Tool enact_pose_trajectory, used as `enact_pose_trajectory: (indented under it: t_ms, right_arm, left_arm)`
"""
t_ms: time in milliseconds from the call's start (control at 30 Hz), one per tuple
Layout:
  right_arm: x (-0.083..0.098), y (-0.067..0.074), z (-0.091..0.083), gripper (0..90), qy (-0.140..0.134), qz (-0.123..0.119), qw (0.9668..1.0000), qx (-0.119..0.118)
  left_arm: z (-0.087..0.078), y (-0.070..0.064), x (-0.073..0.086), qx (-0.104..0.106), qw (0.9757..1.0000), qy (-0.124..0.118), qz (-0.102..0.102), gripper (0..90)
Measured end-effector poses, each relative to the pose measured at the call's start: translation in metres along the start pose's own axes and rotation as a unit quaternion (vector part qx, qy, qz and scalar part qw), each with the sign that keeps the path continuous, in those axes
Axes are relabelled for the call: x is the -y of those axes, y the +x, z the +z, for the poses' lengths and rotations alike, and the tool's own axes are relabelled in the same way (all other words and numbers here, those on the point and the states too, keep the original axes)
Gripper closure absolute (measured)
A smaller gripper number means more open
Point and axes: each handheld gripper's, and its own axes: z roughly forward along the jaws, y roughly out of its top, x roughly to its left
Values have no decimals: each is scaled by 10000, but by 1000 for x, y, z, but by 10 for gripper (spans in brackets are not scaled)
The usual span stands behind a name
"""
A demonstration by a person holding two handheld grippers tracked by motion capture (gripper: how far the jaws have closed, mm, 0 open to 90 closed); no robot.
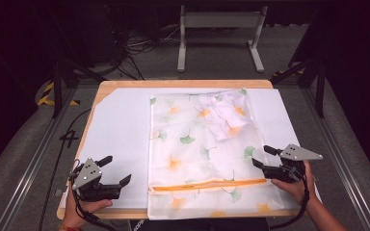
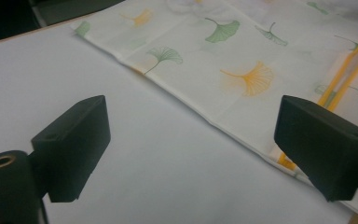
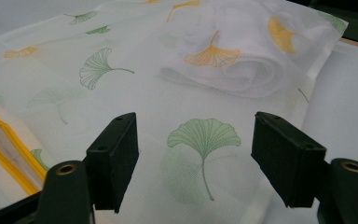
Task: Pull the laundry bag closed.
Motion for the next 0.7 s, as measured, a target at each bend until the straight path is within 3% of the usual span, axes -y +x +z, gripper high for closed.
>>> enact_pose_trajectory:
  t_ms: [67,133,200,300,400,533,700]
  right_arm:
    - [-1,1,1,325,55,-42,10000,-25]
    - [-1,2,2,344,110,-48,9999,-71]
    - [-3,5,6,432,165,-92,9997,-145]
    - [-7,11,10,538,281,-222,9992,-174]
    - [-12,16,17,593,275,-98,9988,-392]
    - [-19,29,27,571,212,-145,9973,-690]
    - [-30,46,39,539,244,-357,9950,-900]
  left_arm:
    - [2,-2,1,96,9999,60,74,168]
    - [4,-4,3,159,9995,231,111,244]
    - [5,-7,6,363,9987,322,167,401]
    - [4,-12,10,581,9973,319,316,557]
    - [0,-18,12,697,9962,344,380,710]
    - [-1,-24,11,765,9951,423,469,830]
    - [1,-30,10,906,9934,501,493,862]
